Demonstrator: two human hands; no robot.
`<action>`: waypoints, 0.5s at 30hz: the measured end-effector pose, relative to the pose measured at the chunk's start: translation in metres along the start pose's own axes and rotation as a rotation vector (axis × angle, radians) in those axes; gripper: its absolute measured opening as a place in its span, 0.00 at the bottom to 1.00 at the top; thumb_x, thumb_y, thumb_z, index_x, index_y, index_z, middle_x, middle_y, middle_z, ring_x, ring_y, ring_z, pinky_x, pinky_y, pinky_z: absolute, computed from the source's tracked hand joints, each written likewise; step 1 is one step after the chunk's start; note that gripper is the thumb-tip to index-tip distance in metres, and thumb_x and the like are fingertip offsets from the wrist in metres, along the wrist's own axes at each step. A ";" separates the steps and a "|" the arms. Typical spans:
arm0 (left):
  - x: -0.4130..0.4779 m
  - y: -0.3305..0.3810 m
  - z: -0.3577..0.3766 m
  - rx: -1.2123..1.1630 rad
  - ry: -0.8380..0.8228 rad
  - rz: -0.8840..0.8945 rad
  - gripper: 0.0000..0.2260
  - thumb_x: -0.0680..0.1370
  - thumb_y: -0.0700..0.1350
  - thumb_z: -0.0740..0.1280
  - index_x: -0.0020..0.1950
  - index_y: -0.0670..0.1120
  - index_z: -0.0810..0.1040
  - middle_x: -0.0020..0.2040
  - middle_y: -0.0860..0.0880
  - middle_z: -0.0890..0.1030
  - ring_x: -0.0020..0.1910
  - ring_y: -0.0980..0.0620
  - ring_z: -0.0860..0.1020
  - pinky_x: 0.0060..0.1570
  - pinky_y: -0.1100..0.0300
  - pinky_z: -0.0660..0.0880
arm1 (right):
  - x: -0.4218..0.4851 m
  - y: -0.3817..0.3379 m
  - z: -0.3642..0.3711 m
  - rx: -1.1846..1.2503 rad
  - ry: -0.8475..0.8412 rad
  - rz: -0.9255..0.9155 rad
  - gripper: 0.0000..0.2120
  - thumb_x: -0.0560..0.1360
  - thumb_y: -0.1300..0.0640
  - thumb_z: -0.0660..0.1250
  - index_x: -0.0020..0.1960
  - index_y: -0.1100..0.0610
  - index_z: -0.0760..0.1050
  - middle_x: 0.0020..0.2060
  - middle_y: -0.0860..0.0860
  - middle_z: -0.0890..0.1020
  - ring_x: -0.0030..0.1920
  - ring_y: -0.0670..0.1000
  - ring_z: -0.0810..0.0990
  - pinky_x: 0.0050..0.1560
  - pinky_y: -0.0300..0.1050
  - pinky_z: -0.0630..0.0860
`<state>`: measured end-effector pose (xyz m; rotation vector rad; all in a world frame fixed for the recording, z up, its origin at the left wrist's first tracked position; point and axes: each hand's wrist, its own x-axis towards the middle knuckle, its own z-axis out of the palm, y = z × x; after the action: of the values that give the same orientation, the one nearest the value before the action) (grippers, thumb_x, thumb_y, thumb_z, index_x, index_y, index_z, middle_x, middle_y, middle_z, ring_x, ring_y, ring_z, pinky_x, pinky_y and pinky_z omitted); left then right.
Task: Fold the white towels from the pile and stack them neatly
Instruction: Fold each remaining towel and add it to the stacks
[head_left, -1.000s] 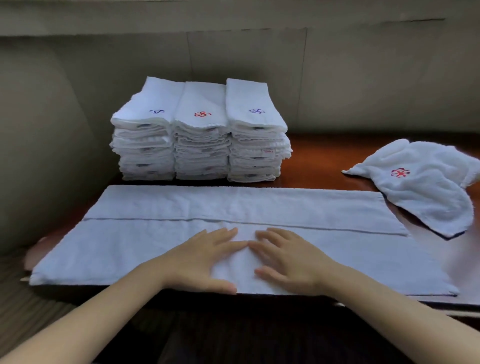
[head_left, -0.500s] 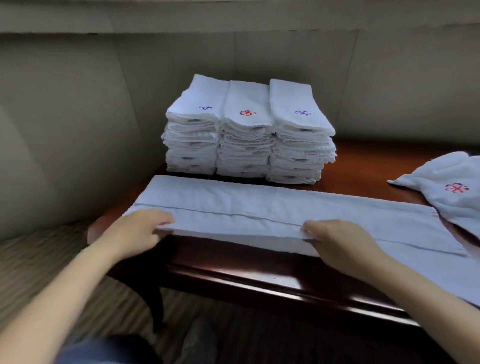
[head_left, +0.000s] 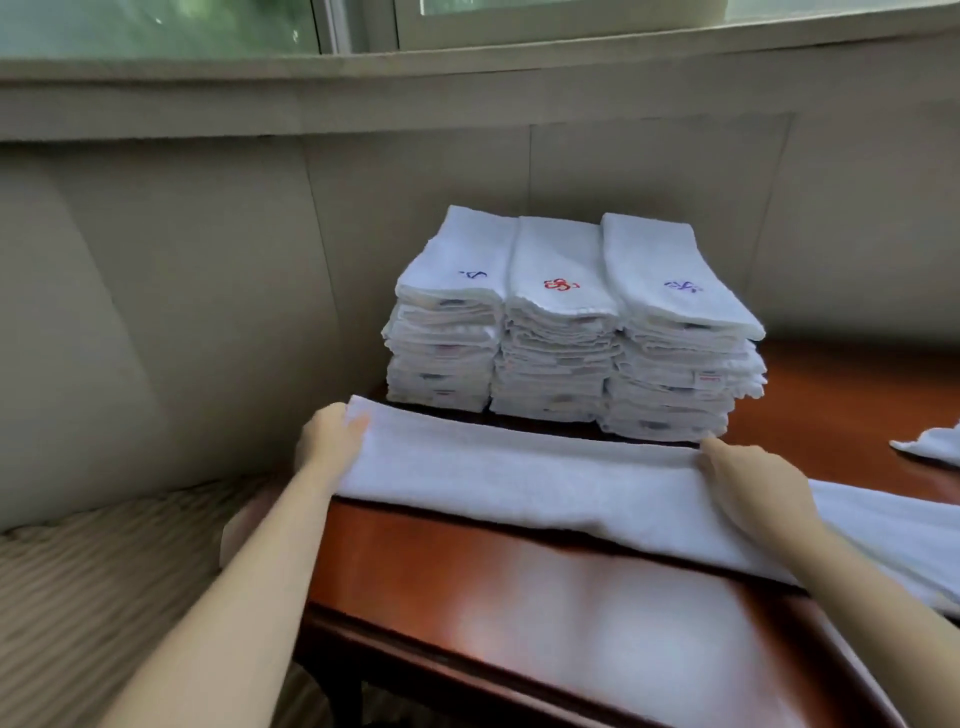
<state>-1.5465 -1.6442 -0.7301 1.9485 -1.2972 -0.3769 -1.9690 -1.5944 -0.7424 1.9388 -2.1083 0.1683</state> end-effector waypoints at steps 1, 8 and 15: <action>0.006 0.001 0.005 0.070 0.002 -0.006 0.14 0.80 0.46 0.59 0.34 0.44 0.66 0.38 0.46 0.72 0.42 0.41 0.73 0.37 0.56 0.65 | 0.006 0.001 0.004 0.004 0.016 -0.003 0.05 0.78 0.56 0.55 0.52 0.54 0.68 0.44 0.52 0.81 0.43 0.58 0.79 0.34 0.45 0.67; 0.023 0.007 0.021 0.386 0.045 0.020 0.15 0.82 0.52 0.55 0.49 0.44 0.75 0.52 0.41 0.78 0.50 0.40 0.75 0.45 0.54 0.69 | 0.024 0.002 0.015 -0.046 0.013 0.010 0.09 0.80 0.54 0.53 0.50 0.55 0.70 0.46 0.52 0.81 0.45 0.57 0.80 0.36 0.45 0.68; 0.022 0.026 0.030 0.667 0.063 0.023 0.13 0.82 0.47 0.57 0.61 0.42 0.72 0.57 0.41 0.78 0.57 0.39 0.77 0.48 0.51 0.72 | 0.021 -0.008 0.013 0.094 -0.004 0.173 0.14 0.79 0.45 0.55 0.51 0.55 0.70 0.50 0.54 0.80 0.50 0.59 0.78 0.40 0.46 0.66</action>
<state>-1.5725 -1.6821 -0.7282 2.4530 -1.5283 0.1597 -1.9644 -1.6183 -0.7503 1.8052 -2.3091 0.3026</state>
